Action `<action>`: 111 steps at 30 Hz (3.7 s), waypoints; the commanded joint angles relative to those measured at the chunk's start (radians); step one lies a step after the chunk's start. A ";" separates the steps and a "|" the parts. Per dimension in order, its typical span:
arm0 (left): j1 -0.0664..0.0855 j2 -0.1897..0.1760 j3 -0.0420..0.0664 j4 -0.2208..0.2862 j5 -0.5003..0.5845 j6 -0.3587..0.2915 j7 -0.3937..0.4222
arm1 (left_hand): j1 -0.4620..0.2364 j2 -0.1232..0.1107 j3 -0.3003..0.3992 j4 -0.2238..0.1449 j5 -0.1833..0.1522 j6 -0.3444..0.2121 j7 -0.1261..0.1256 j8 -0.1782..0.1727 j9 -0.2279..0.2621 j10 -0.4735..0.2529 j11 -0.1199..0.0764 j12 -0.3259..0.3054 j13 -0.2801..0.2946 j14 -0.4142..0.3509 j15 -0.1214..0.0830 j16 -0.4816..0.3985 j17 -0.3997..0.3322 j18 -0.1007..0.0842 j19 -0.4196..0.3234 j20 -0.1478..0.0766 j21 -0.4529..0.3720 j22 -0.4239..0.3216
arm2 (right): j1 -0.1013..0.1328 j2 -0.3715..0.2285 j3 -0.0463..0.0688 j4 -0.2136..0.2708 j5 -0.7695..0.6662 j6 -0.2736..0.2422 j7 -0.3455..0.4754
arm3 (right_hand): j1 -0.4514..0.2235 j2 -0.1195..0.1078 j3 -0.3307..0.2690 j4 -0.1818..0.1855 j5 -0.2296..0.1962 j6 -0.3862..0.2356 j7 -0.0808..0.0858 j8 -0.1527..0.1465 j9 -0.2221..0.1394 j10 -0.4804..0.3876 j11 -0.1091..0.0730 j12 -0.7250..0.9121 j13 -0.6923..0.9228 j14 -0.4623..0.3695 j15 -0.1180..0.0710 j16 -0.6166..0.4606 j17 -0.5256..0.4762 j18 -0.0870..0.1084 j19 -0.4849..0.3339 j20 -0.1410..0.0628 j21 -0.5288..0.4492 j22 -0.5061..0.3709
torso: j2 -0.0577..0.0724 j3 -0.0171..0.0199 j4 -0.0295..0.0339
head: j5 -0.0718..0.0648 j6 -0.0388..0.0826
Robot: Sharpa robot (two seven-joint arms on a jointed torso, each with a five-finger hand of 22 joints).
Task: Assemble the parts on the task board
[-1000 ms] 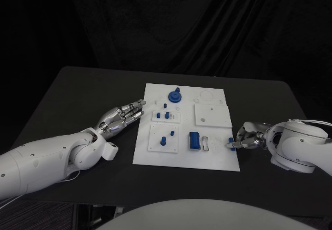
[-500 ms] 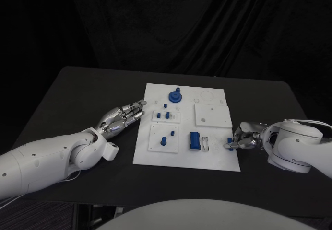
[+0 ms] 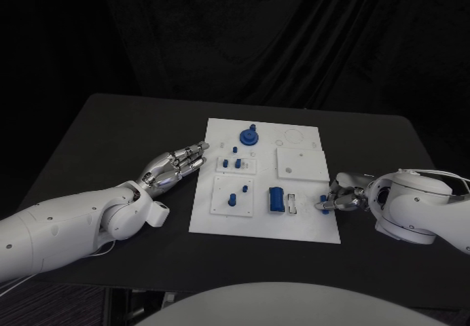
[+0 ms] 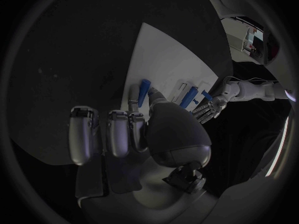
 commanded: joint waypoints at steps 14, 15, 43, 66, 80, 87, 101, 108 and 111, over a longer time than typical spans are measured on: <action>-0.009 0.005 -0.001 -0.001 -0.002 0.018 -0.005 | -0.002 0.012 0.009 0.001 0.003 -0.003 0.006 0.002 0.000 0.001 0.009 0.004 0.001 -0.001 0.009 0.000 0.001 -0.009 0.000 0.010 0.002 0.001 | -0.012 0.012 -0.005 -0.016 0.035 0.021 0.036 | 0.082 0.052 0.143 -0.083 0.016 -0.029 0.015 -0.102 -0.144 0.106 0.021 0.003 0.263 0.081 0.018 -0.007 0.142 0.009 0.044 0.016 -0.030 0.219 | 0.002 0.0005 0.0003 | 0.006 0.000; -0.010 0.005 -0.001 -0.001 -0.002 0.018 -0.005 | -0.002 0.012 0.009 0.001 0.003 -0.003 0.006 0.002 0.000 0.001 0.009 0.004 0.001 -0.001 0.009 0.000 0.001 -0.009 0.000 0.010 0.002 0.001 | -0.012 0.012 -0.005 -0.016 0.042 0.020 0.039 | 0.082 0.052 0.143 -0.083 0.016 -0.029 0.015 -0.102 -0.144 0.106 0.021 0.003 0.263 0.081 0.018 -0.007 0.142 0.009 0.044 0.016 -0.030 0.219 | 0.002 0.0005 0.0003 | 0.007 0.000; -0.013 -0.001 -0.001 0.002 -0.002 0.015 -0.004 | -0.004 0.016 0.015 0.000 0.002 -0.005 0.002 0.002 0.000 0.006 0.018 0.016 0.003 0.001 0.010 0.001 0.002 -0.011 0.001 0.009 0.003 0.001 | 0.021 -0.027 -0.003 0.060 0.331 -0.128 0.142 | 0.002 -0.026 0.364 -0.150 0.010 0.028 0.009 -0.079 -0.179 0.106 0.019 0.003 0.263 0.085 0.018 0.002 0.159 0.005 0.054 0.018 -0.012 0.226 | 0.001 0.0007 -0.0001 | 0.015 0.000; -0.013 0.008 -0.001 -0.004 -0.002 0.019 -0.006 | -0.004 0.016 0.016 0.000 0.000 -0.005 0.001 0.002 0.000 0.007 0.020 0.017 0.003 0.001 0.010 0.001 0.002 -0.011 0.001 0.009 0.003 0.001 | 0.043 0.031 -0.003 0.036 0.446 -0.079 0.145 | -0.004 -0.028 0.383 -0.159 0.009 0.032 0.008 -0.072 -0.176 0.106 0.018 0.003 0.263 0.086 0.017 0.004 0.163 0.003 0.057 0.017 -0.007 0.228 | 0.001 -0.0003 0.0010 | 0.015 0.000; -0.013 0.006 -0.001 -0.004 -0.002 0.019 -0.006 | -0.004 0.016 0.017 -0.001 0.000 -0.005 0.001 0.002 0.000 0.007 0.021 0.017 0.003 0.001 0.010 0.001 0.002 -0.012 0.001 0.009 0.003 0.001 | 0.037 0.061 -0.004 0.004 0.453 -0.030 0.126 | -0.017 -0.031 0.389 -0.156 0.008 0.028 0.010 -0.071 -0.176 0.106 0.019 0.003 0.263 0.085 0.018 0.002 0.160 0.004 0.056 0.017 -0.009 0.227 | 0.001 0.0002 0.0025 | 0.016 0.000; -0.013 0.007 -0.001 -0.004 -0.002 0.021 -0.006 | -0.004 0.016 0.017 -0.001 0.000 -0.005 0.001 0.002 0.000 0.007 0.021 0.017 0.003 0.001 0.010 0.001 0.002 -0.012 0.001 0.009 0.003 0.001 | 0.032 0.072 -0.004 -0.006 0.453 -0.025 0.127 | -0.018 -0.031 0.390 -0.156 0.008 0.028 0.010 -0.071 -0.176 0.106 0.019 0.003 0.263 0.085 0.018 0.002 0.158 0.004 0.056 0.017 -0.009 0.227 | 0.001 0.0004 0.0011 | 0.020 0.000; -0.015 0.010 -0.001 -0.006 -0.002 0.024 -0.007 | -0.004 0.016 0.017 -0.001 0.000 -0.005 0.001 0.002 0.000 0.007 0.021 0.017 0.003 0.001 0.010 0.001 0.002 -0.012 0.001 0.009 0.003 0.001 | 0.030 0.087 -0.004 -0.021 0.453 -0.018 0.132 | -0.019 -0.031 0.392 -0.156 0.008 0.026 0.010 -0.071 -0.176 0.106 0.020 0.003 0.263 0.085 0.018 0.002 0.158 0.004 0.055 0.017 -0.011 0.226 | 0.001 0.0007 0.0006 | 0.023 0.000; -0.016 0.010 -0.001 -0.008 -0.002 0.025 -0.007 | -0.004 0.016 0.018 -0.002 -0.001 -0.006 0.000 0.002 0.000 0.007 0.021 0.017 0.003 0.001 0.011 0.001 0.002 -0.012 0.001 0.009 0.002 0.000 | 0.030 0.093 -0.004 -0.025 0.453 -0.017 0.135 | -0.021 -0.031 0.394 -0.156 0.008 0.023 0.011 -0.072 -0.177 0.106 0.020 0.003 0.263 0.085 0.018 0.002 0.158 0.005 0.055 0.017 -0.012 0.226 | 0.001 0.0003 0.0005 | 0.024 0.000; -0.017 0.010 -0.001 -0.008 -0.002 0.025 -0.007 | -0.004 0.016 0.018 -0.002 -0.001 -0.006 0.000 0.002 0.000 0.007 0.021 0.017 0.003 0.001 0.011 0.001 0.002 -0.012 0.001 0.009 0.002 0.000 | 0.030 0.095 -0.004 -0.026 0.453 -0.015 0.135 | -0.023 -0.032 0.395 -0.156 0.008 0.021 0.011 -0.072 -0.177 0.106 0.020 0.003 0.263 0.085 0.019 0.001 0.157 0.005 0.055 0.017 -0.012 0.226 | 0.002 -0.0001 0.0006 | 0.024 0.000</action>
